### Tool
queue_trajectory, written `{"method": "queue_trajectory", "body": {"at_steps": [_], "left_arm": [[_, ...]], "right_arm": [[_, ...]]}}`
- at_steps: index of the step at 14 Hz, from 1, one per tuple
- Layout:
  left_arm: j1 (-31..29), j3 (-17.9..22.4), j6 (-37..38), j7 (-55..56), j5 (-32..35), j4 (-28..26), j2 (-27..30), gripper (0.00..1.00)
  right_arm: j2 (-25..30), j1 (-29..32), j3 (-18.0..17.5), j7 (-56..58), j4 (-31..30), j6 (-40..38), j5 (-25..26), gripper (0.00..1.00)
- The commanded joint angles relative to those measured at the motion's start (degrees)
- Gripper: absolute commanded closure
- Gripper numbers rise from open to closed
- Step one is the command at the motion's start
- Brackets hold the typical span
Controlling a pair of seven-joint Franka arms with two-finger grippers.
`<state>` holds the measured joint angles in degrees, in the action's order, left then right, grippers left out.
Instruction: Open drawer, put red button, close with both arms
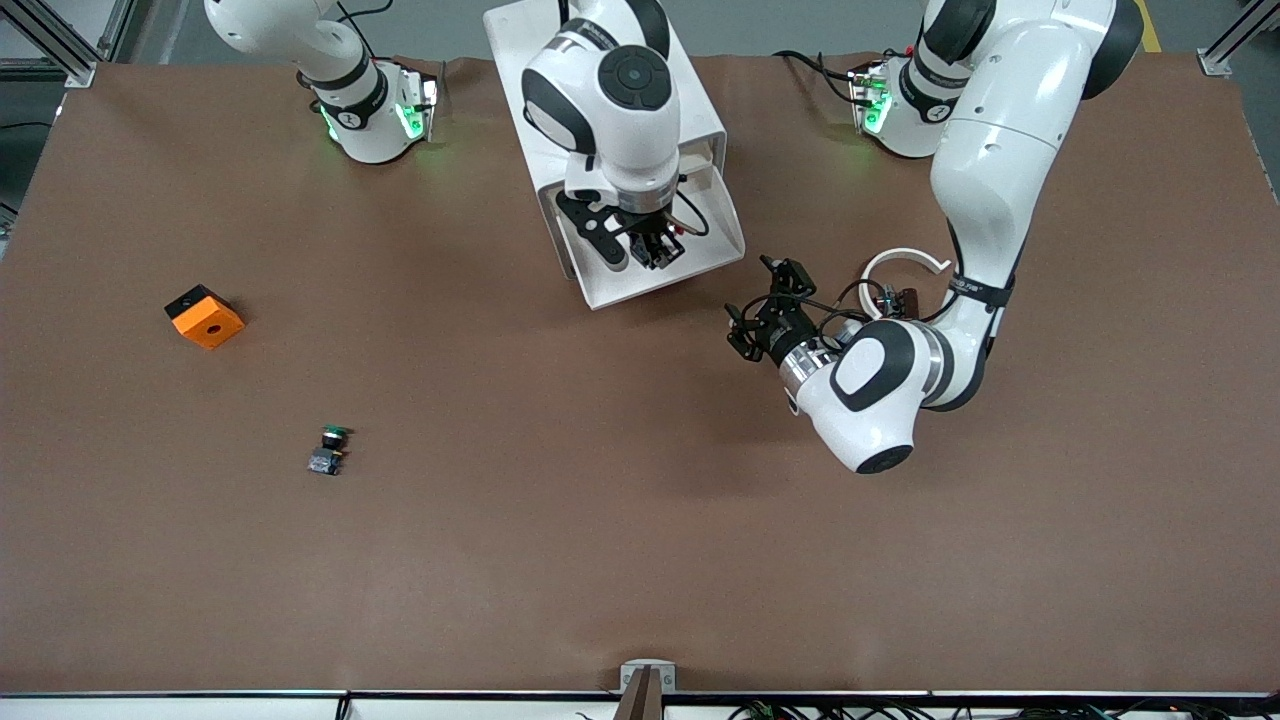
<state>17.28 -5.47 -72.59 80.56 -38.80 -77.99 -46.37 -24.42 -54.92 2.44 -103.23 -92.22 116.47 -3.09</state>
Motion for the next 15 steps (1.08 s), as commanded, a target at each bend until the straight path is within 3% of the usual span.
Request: {"method": "queue_trajectory", "body": {"at_steps": [1,4,6,10,12,15], "left_arm": [[0.0,-0.1,0.3,-11.2,4.2,-0.5,1.7,0.0],[0.6,-0.1,-3.4,-20.9,8.4,-0.8,1.8,0.0],[0.8,-0.1,-10.2,-26.1,13.0,-1.7,2.2,0.0],[2.1,-0.2,-30.4,-27.1,17.7,-7.3,4.6,0.0],[3.7,-0.1,-35.5,-26.8,21.2,-8.3,5.4,0.0],[6.2,0.2,-38.6,-23.4,31.9,-9.1,6.9,0.0]], "right_arm": [[-3.3,-1.8,0.7,-3.7,3.4,1.8,1.2,1.0],[-3.5,-3.2,0.7,-4.3,3.4,2.2,1.3,1.0],[-3.5,-3.5,0.7,-4.3,3.2,2.2,1.8,1.0],[-3.4,-3.8,0.7,-4.3,2.0,2.0,1.9,1.0],[-3.4,-3.9,0.7,-4.3,1.7,2.1,2.7,1.0],[-3.4,-4.5,0.7,-4.3,1.3,2.1,2.8,1.0]]}}
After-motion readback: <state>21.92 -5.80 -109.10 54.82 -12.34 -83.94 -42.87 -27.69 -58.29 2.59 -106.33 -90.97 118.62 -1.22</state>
